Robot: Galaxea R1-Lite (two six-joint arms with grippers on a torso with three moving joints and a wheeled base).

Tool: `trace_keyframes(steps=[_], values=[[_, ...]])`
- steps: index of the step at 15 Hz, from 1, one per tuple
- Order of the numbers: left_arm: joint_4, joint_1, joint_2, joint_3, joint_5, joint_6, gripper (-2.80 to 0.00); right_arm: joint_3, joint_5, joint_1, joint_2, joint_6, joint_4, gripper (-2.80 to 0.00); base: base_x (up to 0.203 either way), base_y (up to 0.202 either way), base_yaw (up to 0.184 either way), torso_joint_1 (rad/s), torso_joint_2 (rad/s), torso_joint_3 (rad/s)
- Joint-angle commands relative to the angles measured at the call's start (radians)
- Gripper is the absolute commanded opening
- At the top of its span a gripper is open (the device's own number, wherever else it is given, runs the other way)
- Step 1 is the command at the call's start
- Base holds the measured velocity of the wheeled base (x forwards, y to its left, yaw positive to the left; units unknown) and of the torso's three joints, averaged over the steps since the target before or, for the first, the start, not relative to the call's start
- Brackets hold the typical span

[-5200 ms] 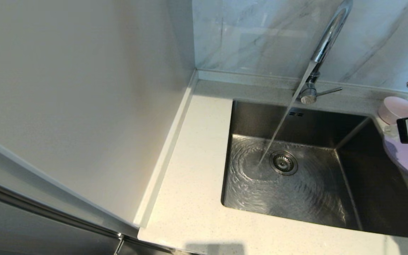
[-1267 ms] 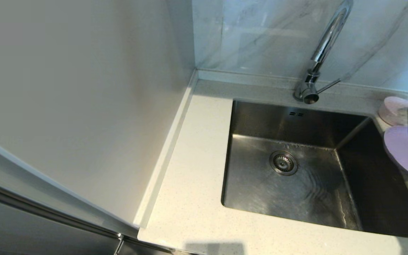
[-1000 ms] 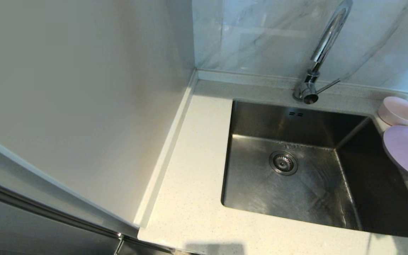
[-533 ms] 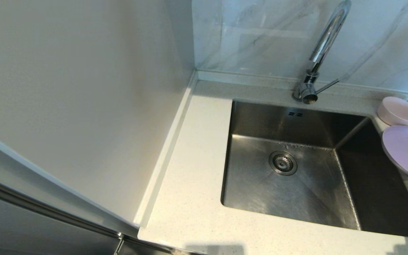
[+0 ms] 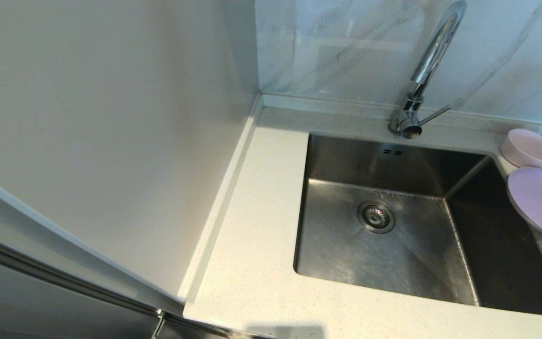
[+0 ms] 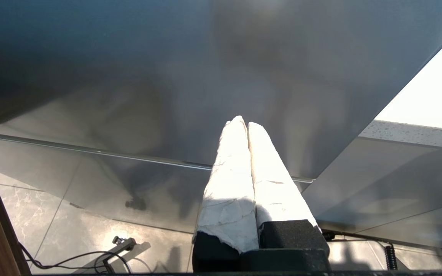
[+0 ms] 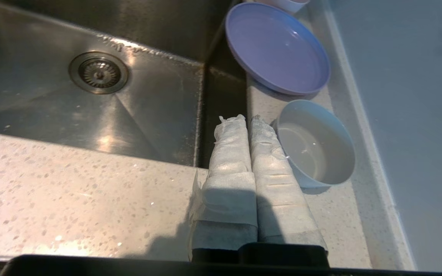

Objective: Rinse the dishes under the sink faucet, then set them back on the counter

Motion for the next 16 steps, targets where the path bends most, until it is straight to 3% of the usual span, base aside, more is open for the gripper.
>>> trace_keyframes(steps=[1, 5, 9, 13, 15, 16], values=[[0.000, 0.000, 0.000, 0.000, -0.001, 0.000, -2.80, 0.016, 0.007, 0.032, -0.056, -0.009, -0.002, -2.80, 0.000, 0.000, 0.000, 0.000, 0.00, 0.000], [0.000, 0.000, 0.000, 0.000, 0.000, 0.000, -2.80, 0.015, 0.015, 0.046, -0.117, -0.006, 0.004, -2.80, 0.000, 0.000, 0.000, 0.000, 0.00, 0.000], [0.000, 0.000, 0.000, 0.000, 0.000, 0.000, -2.80, 0.015, 0.164, 0.052, -0.272, -0.001, 0.120, -2.80, 0.000, 0.000, 0.000, 0.000, 0.00, 0.000], [0.000, 0.000, 0.000, 0.000, 0.000, 0.000, -2.80, 0.008, 0.202, 0.052, -0.278, 0.091, 0.297, -2.80, 0.000, 0.000, 0.000, 0.000, 0.00, 0.000], [0.000, 0.000, 0.000, 0.000, 0.000, 0.000, -2.80, 0.003, 0.285, 0.052, -0.278, 0.102, 0.336, -2.80, 0.000, 0.000, 0.000, 0.000, 0.00, 0.000], [0.000, 0.000, 0.000, 0.000, 0.000, 0.000, -2.80, -0.001, 0.286, 0.052, -0.278, 0.100, 0.353, -2.80, 0.000, 0.000, 0.000, 0.000, 0.00, 0.000]])
